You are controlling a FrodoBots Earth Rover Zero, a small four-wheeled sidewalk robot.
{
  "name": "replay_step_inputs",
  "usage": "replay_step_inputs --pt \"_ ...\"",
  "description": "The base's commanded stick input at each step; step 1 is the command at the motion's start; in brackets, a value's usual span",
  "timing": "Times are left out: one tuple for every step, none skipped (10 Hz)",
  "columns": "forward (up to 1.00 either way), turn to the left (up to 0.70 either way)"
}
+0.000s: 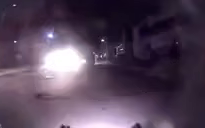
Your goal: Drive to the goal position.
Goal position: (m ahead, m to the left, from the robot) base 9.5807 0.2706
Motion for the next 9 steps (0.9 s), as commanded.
replay_step_inputs --pt "1.0 -0.32" --pt "1.0 -0.11" --pt "1.0 0.0" --pt "1.0 0.0" --pt "1.0 0.0" --pt "1.0 0.0" --pt "1.0 0.0" --pt "1.0 0.0" --pt "1.0 0.0"
